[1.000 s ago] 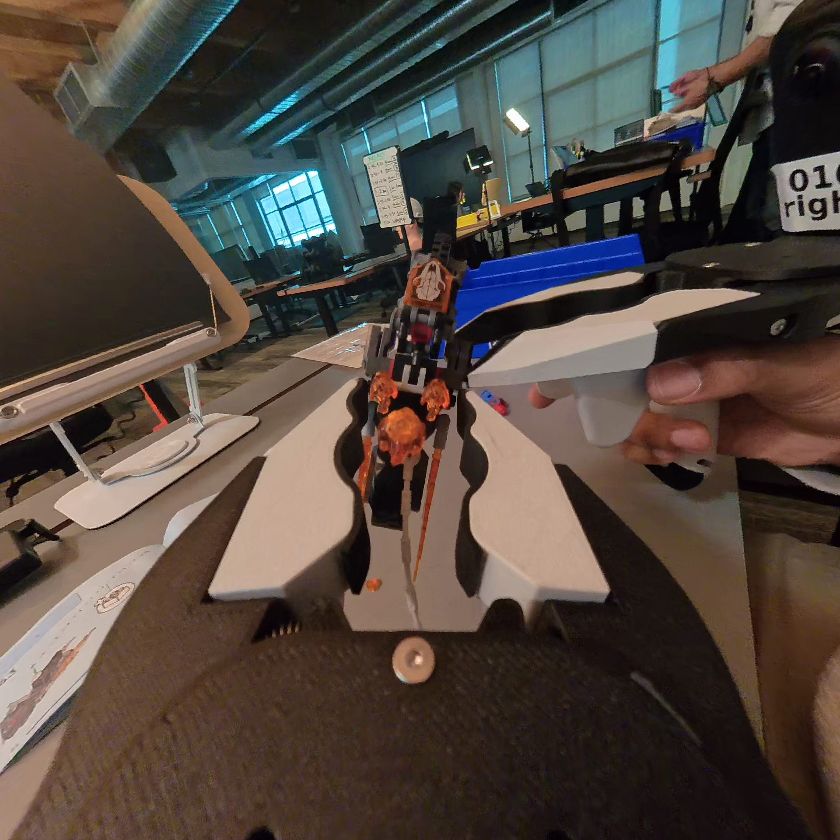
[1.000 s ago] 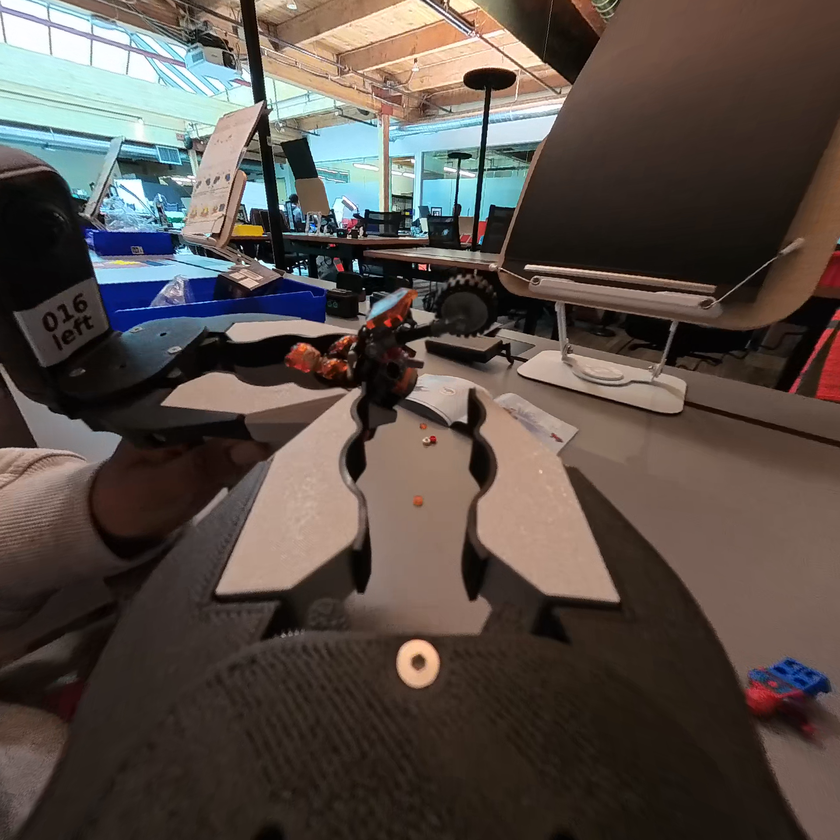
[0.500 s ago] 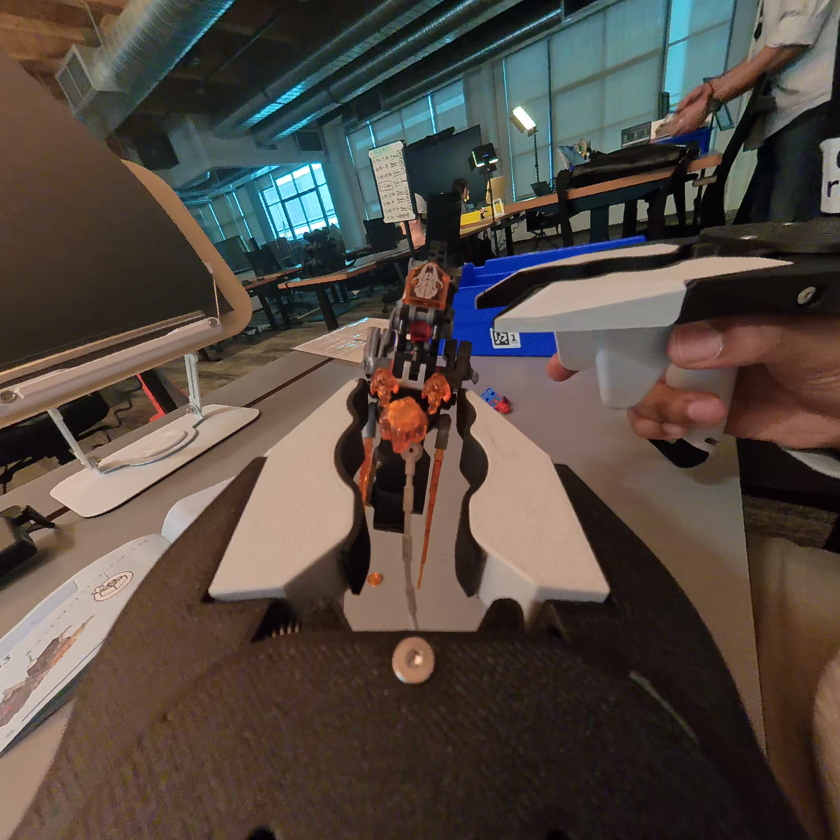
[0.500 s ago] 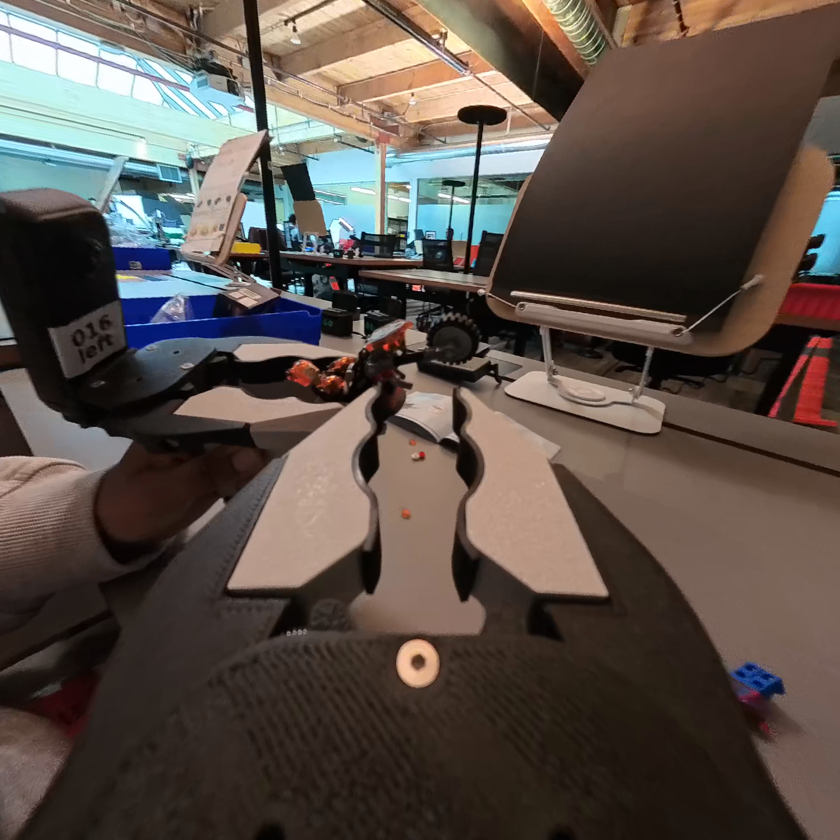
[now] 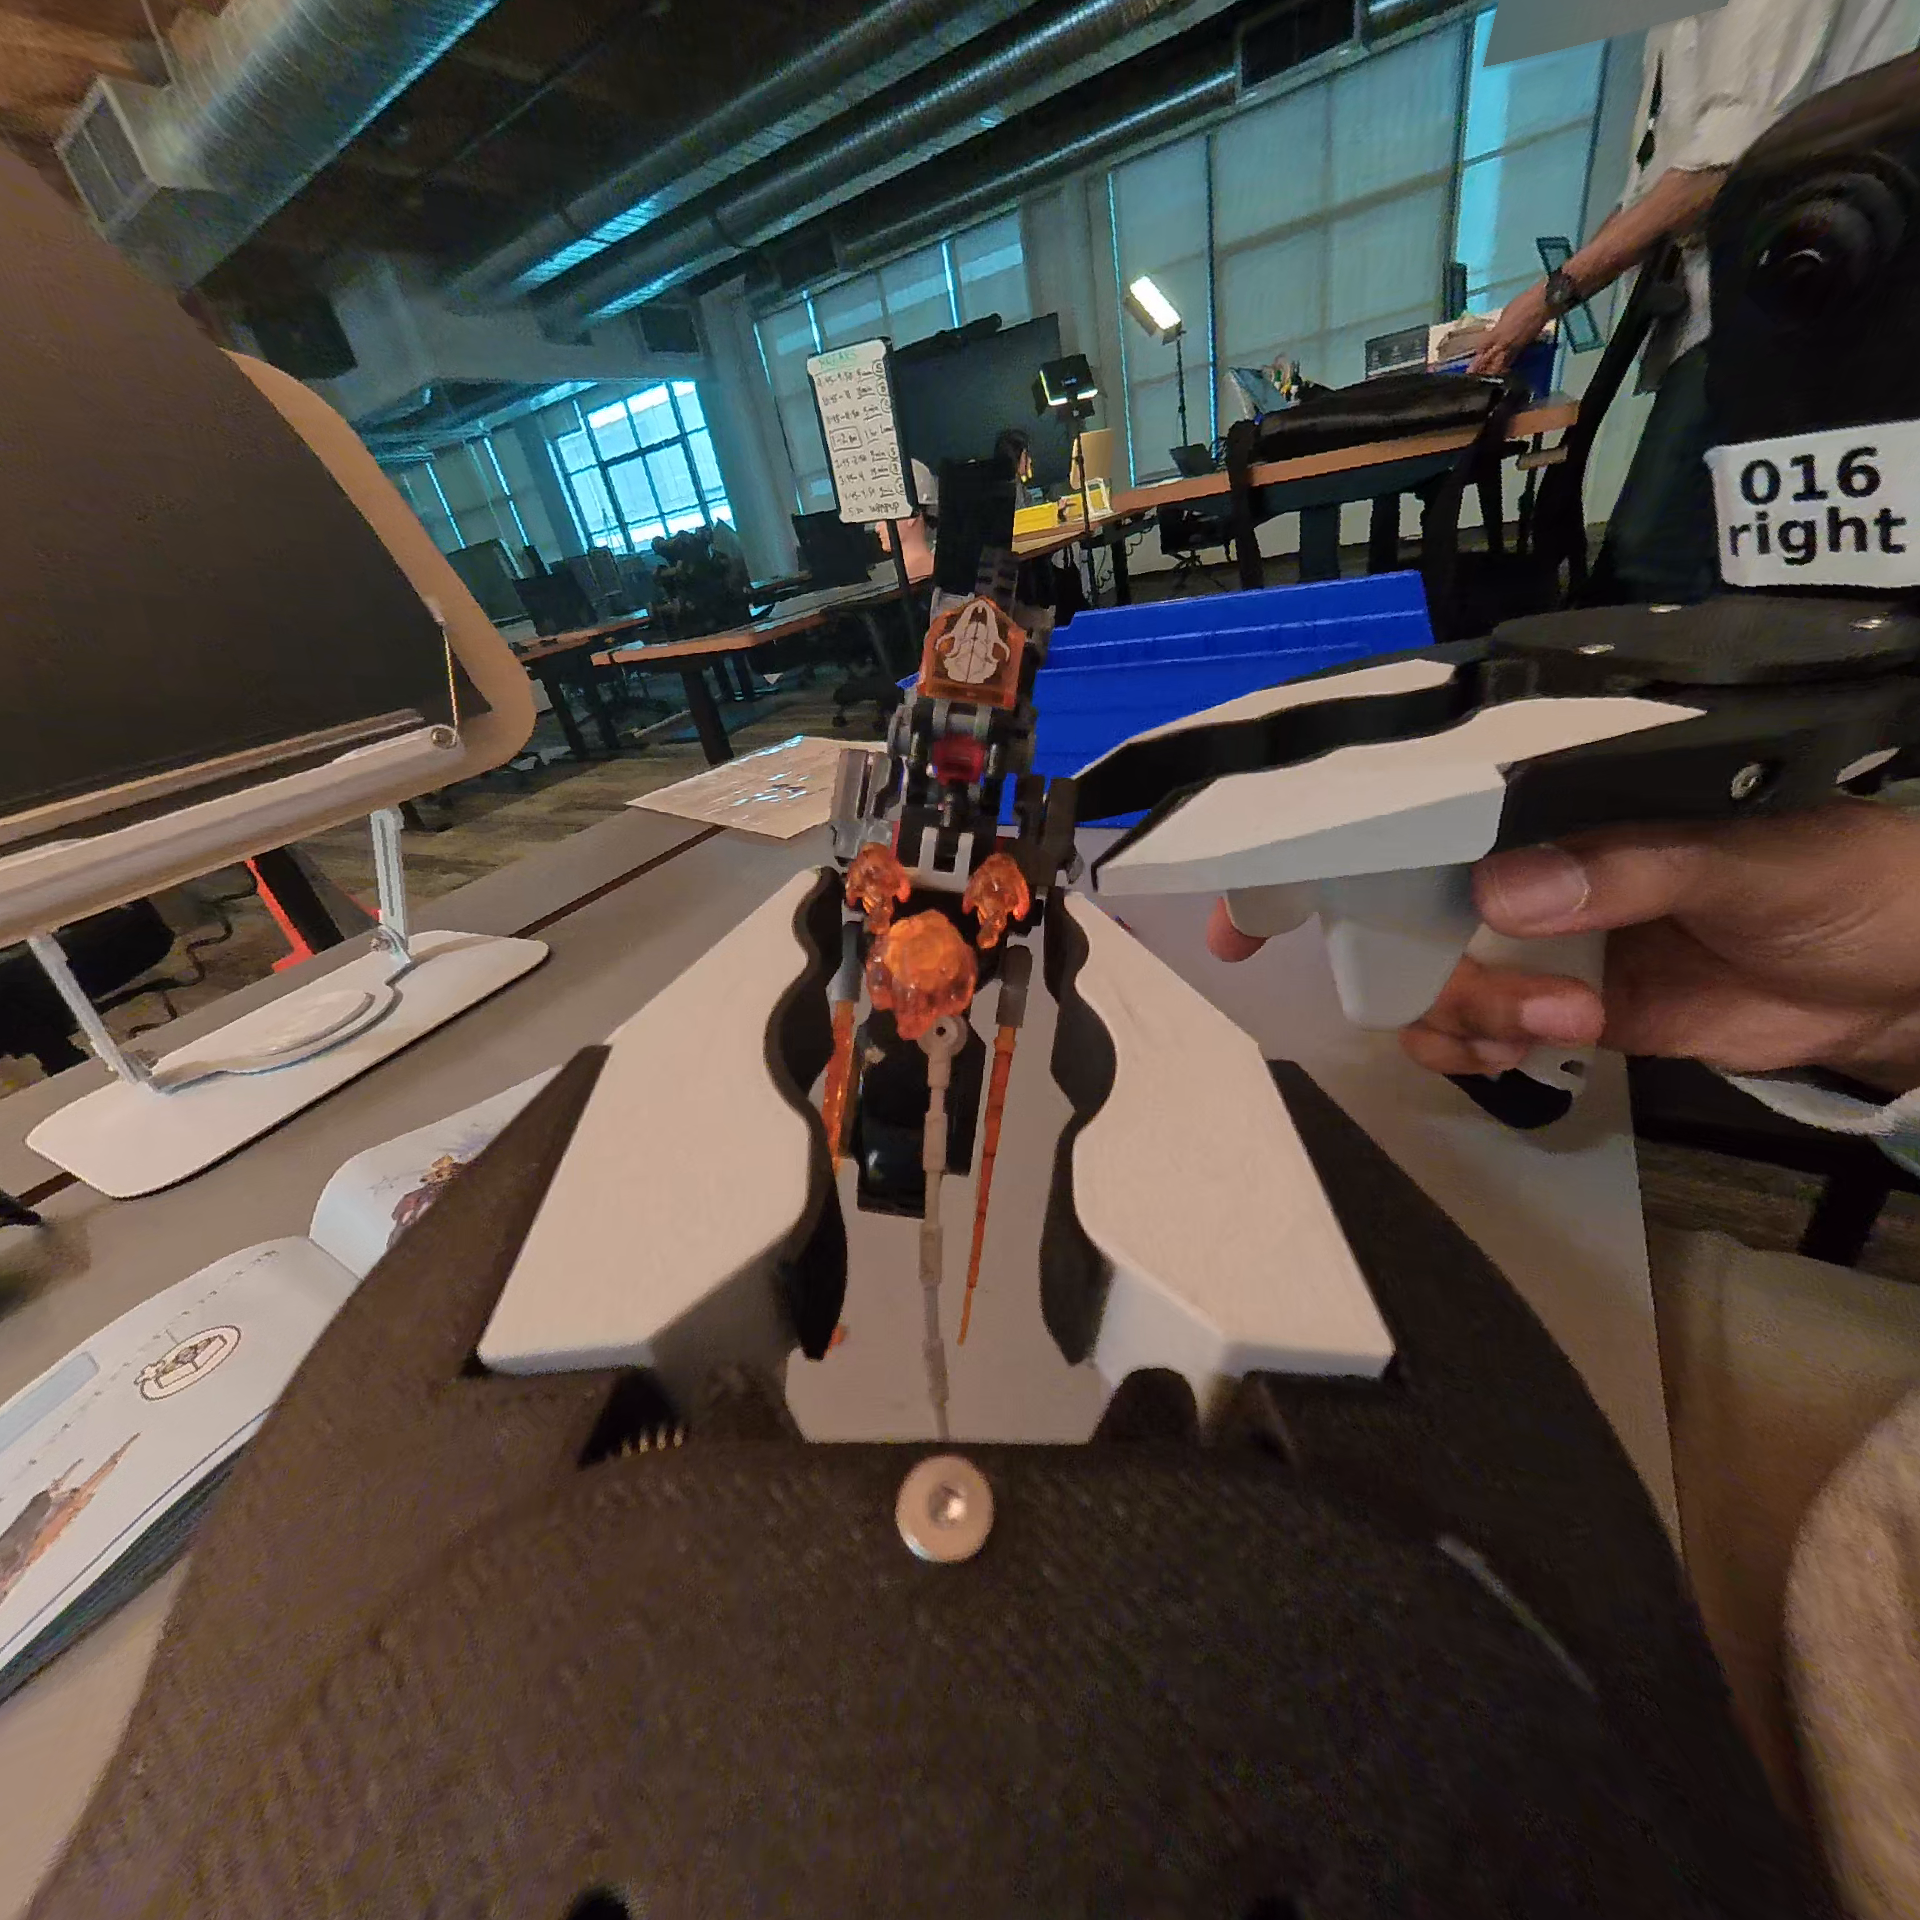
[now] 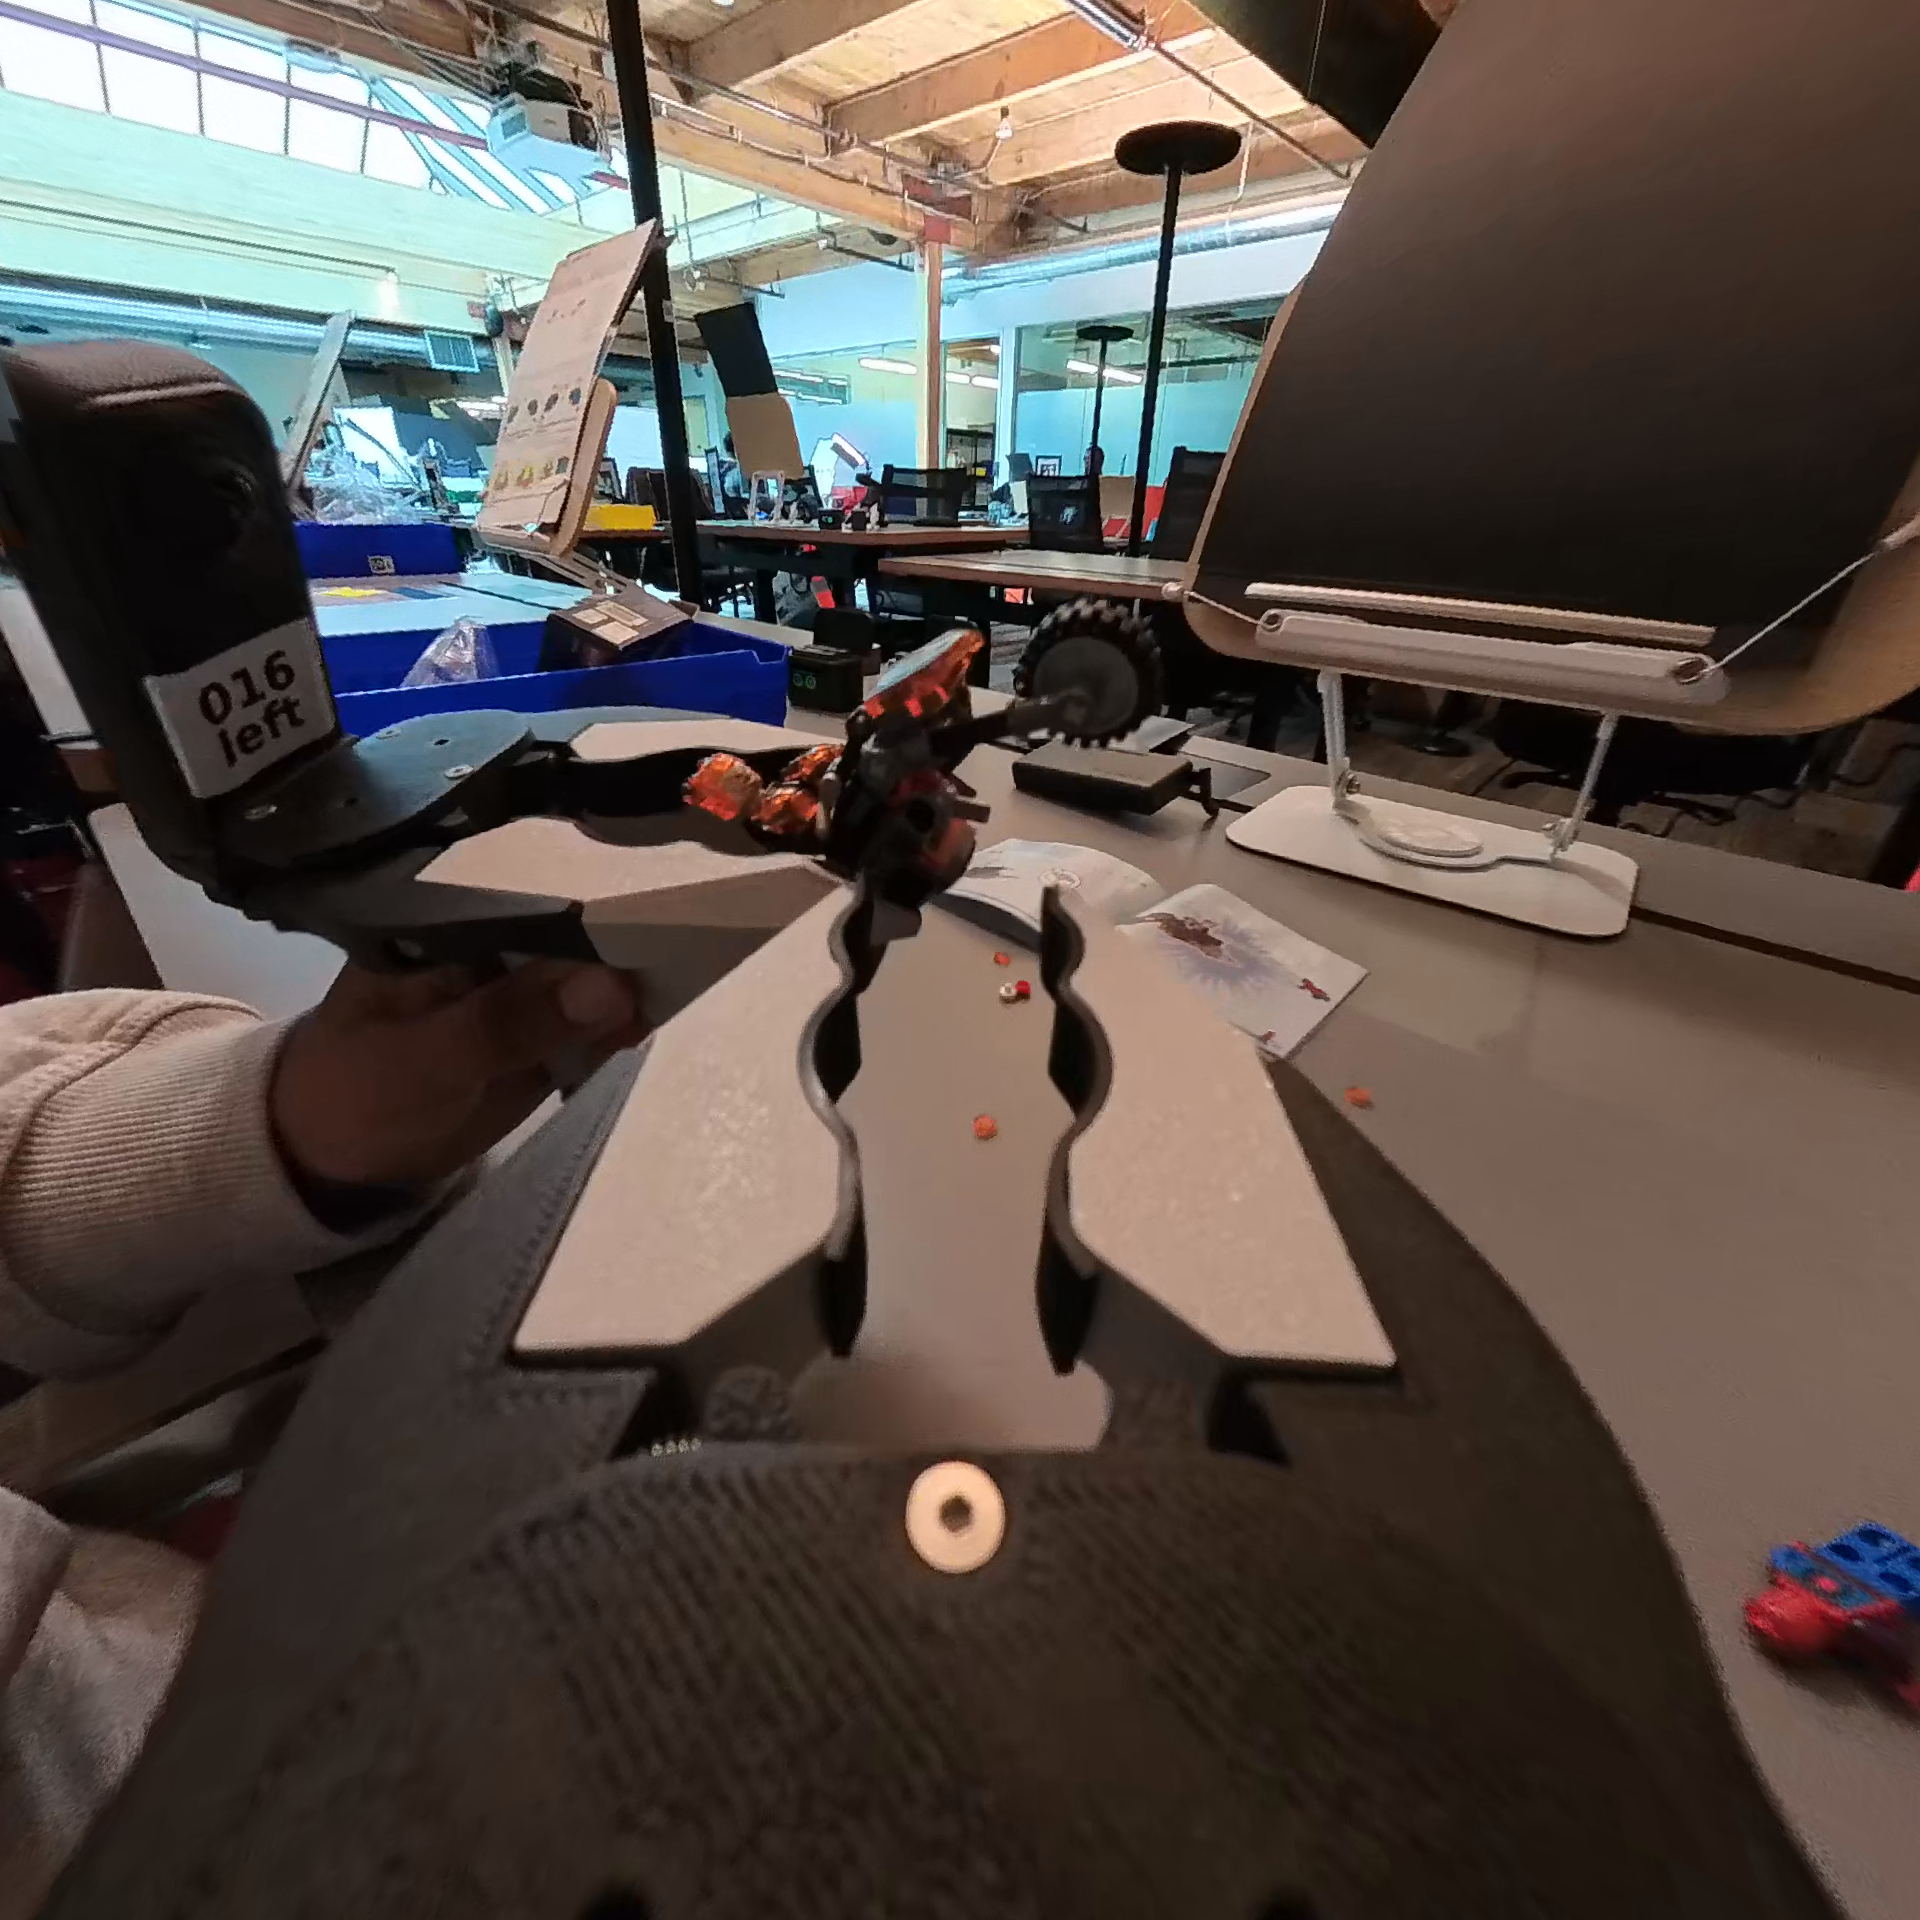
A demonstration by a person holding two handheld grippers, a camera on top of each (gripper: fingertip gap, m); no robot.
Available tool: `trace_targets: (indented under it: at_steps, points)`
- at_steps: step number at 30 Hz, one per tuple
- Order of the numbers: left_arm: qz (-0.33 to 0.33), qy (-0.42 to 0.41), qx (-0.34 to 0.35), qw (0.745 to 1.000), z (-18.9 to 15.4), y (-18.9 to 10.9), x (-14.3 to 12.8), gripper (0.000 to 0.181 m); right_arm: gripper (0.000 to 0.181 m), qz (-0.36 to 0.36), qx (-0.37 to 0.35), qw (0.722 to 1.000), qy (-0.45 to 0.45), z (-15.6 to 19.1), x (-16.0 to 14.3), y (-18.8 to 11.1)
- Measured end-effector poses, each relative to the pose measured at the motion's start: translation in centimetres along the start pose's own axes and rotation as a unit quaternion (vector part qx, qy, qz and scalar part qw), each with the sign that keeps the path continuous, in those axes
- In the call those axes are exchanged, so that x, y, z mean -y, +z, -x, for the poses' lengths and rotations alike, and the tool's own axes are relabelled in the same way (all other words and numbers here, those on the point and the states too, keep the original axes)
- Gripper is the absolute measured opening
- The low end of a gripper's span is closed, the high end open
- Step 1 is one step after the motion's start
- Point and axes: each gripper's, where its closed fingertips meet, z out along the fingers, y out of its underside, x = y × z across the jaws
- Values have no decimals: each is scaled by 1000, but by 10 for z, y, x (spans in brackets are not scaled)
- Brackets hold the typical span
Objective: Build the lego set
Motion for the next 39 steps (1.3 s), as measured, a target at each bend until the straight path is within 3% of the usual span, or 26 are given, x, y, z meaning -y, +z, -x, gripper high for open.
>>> trace_targets:
  at_steps: [15,24,31,39]
  points:
    - [11,36,5,999,-5,1,-2,36,36,10,31,996,86,-2,-5,0]
    - [16,25,15,999,2,1,-5,35,30,-7,-15,1000,0,-11,10,-9]
    - [13,28,11,999,0,0,-3,36,37,9,29,998,50,3,-2,-3]
    - [14,86,27,996,-7,1,0,36,6,-2,91,988,126,13,-1,-3]
